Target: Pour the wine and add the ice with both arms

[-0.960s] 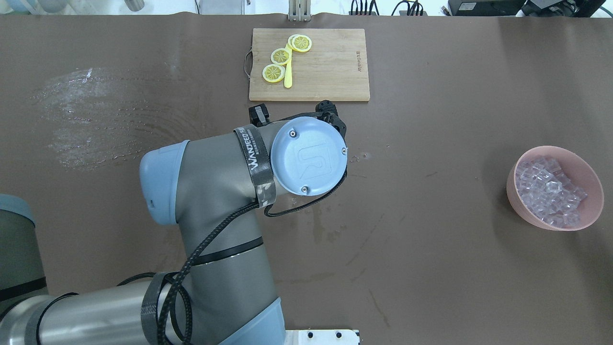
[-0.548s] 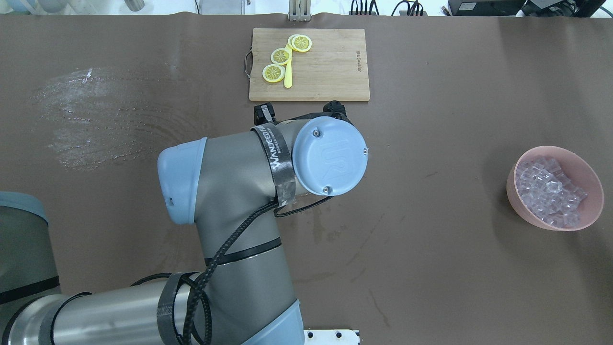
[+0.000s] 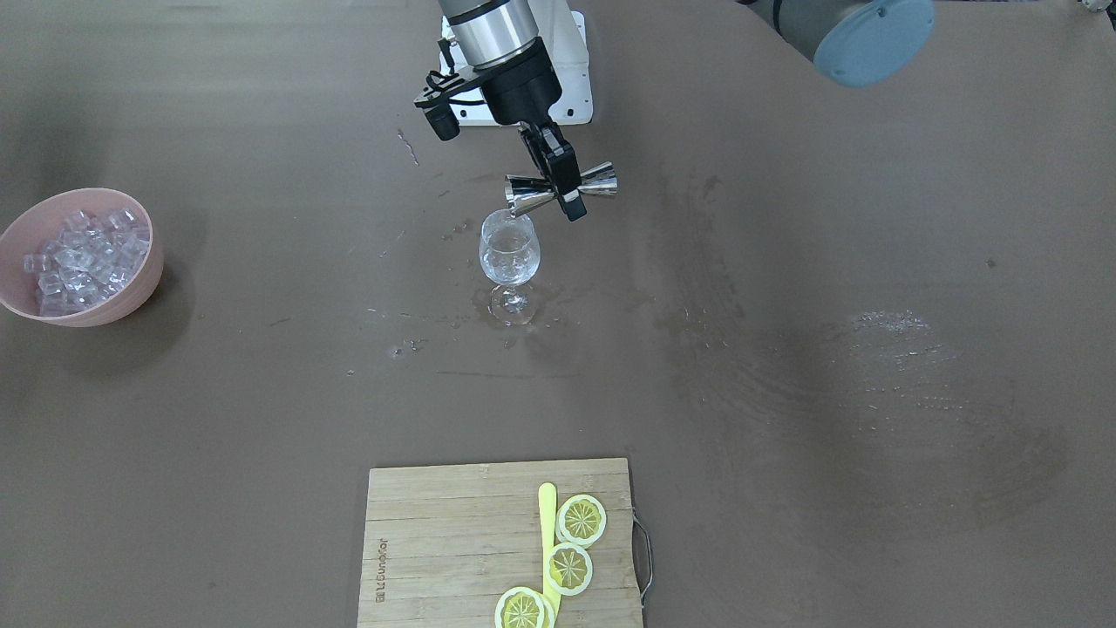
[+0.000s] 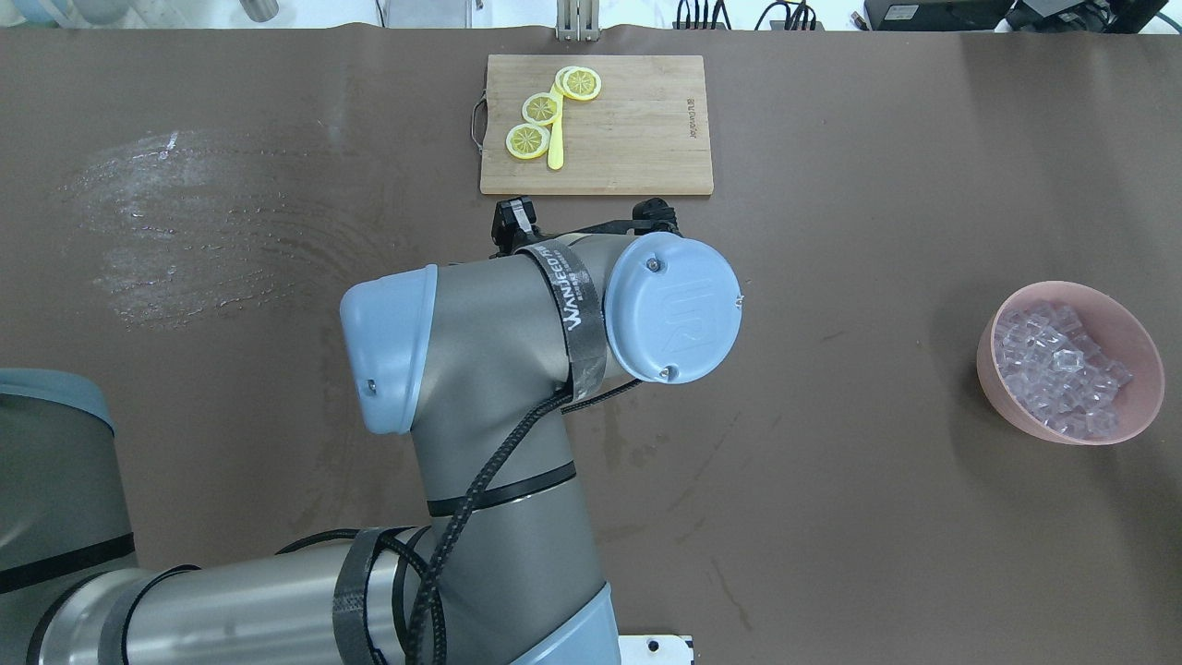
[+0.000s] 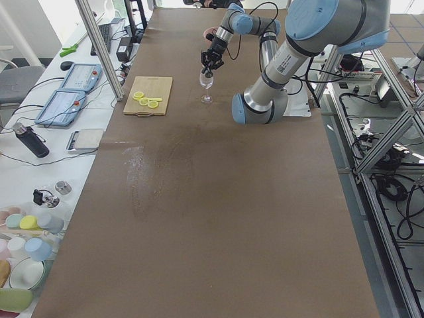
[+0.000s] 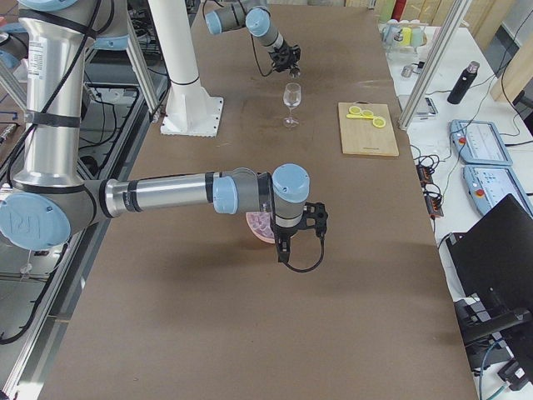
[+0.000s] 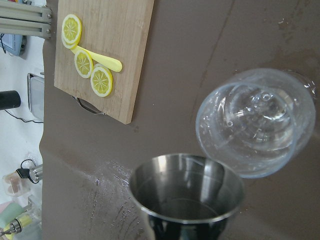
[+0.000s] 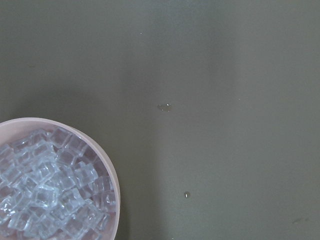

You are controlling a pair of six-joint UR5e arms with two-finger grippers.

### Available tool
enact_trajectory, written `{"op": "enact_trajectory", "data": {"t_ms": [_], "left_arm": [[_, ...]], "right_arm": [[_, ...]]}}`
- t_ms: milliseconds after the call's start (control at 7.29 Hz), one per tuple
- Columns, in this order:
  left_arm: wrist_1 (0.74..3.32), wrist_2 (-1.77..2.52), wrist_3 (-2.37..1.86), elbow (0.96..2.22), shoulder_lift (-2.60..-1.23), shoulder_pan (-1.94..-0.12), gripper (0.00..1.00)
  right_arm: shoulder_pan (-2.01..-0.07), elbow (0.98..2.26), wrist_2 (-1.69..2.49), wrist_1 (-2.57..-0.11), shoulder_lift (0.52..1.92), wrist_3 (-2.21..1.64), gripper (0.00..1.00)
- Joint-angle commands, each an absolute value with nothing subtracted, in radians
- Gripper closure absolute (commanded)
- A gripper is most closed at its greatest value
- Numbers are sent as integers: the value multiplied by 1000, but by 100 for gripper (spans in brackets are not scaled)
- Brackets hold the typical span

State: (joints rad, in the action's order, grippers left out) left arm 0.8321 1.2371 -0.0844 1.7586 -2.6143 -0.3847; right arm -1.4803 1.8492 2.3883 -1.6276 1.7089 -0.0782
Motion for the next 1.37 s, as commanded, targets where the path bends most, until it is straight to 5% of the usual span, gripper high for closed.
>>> {"op": "enact_trajectory", "data": {"t_ms": [0, 548, 1234], "left_arm": [[827, 1236, -87, 1758, -2617, -383, 100], [955, 1249, -84, 1779, -2594, -383, 100], [1171, 1355, -51, 1953, -2459, -438, 100]], "right_arm": [[-1480, 1850, 2388, -1628, 1709, -78, 0], [-1480, 1850, 2388, -1628, 1706, -80, 0], [-1480, 1850, 2387, -1628, 1706, -78, 0]]}}
